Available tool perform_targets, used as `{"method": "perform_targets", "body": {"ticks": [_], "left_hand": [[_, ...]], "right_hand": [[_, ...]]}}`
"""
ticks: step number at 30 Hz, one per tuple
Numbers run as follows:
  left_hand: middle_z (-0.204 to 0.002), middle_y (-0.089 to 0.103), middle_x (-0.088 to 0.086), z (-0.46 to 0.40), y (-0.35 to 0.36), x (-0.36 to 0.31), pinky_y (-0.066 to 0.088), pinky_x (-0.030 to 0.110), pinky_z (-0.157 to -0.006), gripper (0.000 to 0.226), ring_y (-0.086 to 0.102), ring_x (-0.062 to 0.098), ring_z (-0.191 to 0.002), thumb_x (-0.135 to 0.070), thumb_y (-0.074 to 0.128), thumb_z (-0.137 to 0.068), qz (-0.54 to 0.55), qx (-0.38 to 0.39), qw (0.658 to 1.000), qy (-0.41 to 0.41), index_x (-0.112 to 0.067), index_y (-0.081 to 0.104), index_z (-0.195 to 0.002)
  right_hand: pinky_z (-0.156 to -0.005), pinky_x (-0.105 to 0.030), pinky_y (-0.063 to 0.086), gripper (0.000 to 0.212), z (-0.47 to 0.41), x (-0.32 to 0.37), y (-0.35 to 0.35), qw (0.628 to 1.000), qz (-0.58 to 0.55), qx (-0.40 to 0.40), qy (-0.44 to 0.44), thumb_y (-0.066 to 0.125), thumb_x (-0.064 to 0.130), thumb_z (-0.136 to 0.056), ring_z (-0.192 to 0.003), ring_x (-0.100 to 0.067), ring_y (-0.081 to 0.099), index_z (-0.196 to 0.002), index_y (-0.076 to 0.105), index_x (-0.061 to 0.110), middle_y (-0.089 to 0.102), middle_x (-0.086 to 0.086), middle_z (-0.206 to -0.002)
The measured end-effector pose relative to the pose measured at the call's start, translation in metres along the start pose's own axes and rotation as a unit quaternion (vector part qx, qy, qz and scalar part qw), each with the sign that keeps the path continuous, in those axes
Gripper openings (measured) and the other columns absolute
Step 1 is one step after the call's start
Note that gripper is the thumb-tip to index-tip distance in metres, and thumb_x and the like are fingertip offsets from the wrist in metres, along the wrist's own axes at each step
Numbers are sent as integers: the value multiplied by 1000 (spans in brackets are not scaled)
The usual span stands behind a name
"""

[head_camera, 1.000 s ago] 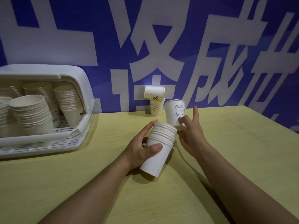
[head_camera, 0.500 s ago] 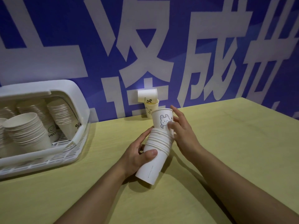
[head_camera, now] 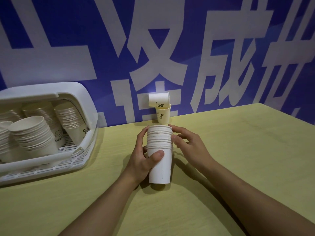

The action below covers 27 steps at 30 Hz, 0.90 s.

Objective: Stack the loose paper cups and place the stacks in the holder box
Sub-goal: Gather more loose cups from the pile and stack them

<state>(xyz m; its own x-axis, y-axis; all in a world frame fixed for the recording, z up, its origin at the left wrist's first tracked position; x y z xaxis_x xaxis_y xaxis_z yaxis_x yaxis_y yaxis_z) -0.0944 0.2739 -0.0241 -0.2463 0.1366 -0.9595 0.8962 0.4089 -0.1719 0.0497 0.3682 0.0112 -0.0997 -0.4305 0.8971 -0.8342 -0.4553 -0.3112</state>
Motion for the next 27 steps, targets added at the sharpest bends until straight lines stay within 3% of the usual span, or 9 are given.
{"method": "perform_targets", "body": {"ticks": [3, 7, 9, 12, 15, 18, 22, 25, 27], "left_hand": [[-128, 61, 7, 0, -1, 1, 63, 53, -80, 94, 69, 32, -104, -69, 74, -58, -4, -11, 1000, 7, -58, 28, -139], [-127, 58, -5, 1, -7, -5, 61, 28, -67, 91, 67, 12, -101, -70, 72, -54, -1, -90, 995, 32, -67, 26, -133], [-125, 56, -12, 1, -12, -8, 57, 22, -65, 99, 67, 0, -92, -70, 72, -53, 2, -147, 988, 43, -69, 21, -137], [-118, 52, -20, 2, -19, -9, 54, 24, -65, 101, 64, -2, -89, -70, 72, -52, 12, -197, 979, 47, -72, 14, -135], [-109, 50, -29, 0, -18, -10, 56, 29, -65, 101, 65, -10, -81, -71, 71, -52, -11, -196, 980, 43, -74, 13, -134], [-107, 50, -31, -2, -17, -9, 58, 33, -69, 109, 60, -23, -81, -70, 69, -54, -25, -185, 981, 44, -60, 15, -148], [-108, 49, -32, -3, -16, -8, 53, 22, -65, 112, 57, -26, -84, -72, 67, -54, -34, -176, 983, 32, -56, 13, -151], [-107, 48, -34, -3, -14, -9, 51, 15, -64, 113, 54, -30, -85, -72, 66, -54, -47, -167, 984, 34, -54, 14, -152], [-107, 49, -33, -3, -14, -8, 52, 15, -64, 111, 60, -19, -85, -74, 66, -54, -44, -165, 985, 30, -58, 12, -150]], "right_hand": [[-77, -17, 44, 30, -2, 1, -1, 1000, 0, 5, -4, 55, 35, -100, -108, -1, 57, -129, 59, 41, 59, 22, -129], [-80, -17, 48, 36, -27, 9, 0, 998, 50, -20, -43, 56, 33, -101, -107, -2, 57, -137, 56, 35, 58, 17, -131], [-90, -27, 53, 35, -55, 12, -1, 987, 135, -51, -75, 59, 33, -99, -109, -6, 56, -135, 58, 33, 58, 12, -134], [-107, -38, 44, 38, -102, 13, 5, 958, 265, -49, -101, 64, 34, -96, -124, -16, 48, -134, 60, 28, 54, 5, -141], [-109, -43, 36, 43, -142, 13, 8, 940, 324, -57, -89, 67, 37, -94, -131, -22, 41, -135, 58, 30, 49, 4, -145], [-107, -48, 31, 52, -172, 10, 10, 915, 389, -60, -88, 69, 43, -90, -135, -26, 36, -139, 53, 34, 46, 3, -148], [-111, -53, 25, 63, -193, 4, 17, 877, 470, -20, -97, 70, 49, -87, -142, -29, 31, -144, 45, 36, 42, 2, -152], [-110, -52, 27, 73, -201, 7, 18, 854, 506, -33, -116, 71, 50, -86, -139, -31, 34, -148, 39, 32, 44, -2, -149], [-109, -51, 29, 73, -206, 9, 19, 834, 534, -38, -132, 72, 52, -85, -133, -32, 38, -147, 41, 32, 47, -5, -143]]}}
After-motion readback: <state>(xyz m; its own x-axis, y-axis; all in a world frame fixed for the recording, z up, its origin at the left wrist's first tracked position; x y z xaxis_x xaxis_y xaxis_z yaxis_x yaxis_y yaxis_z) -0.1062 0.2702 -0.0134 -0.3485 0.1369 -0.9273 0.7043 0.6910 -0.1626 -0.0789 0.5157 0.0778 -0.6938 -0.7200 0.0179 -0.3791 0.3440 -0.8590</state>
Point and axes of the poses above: each hand's wrist, its own z-axis away from the middle knuckle, its own y-axis out of the palm, x = y × z, the point moved 5 cm from there along -z, towards the middle knuckle
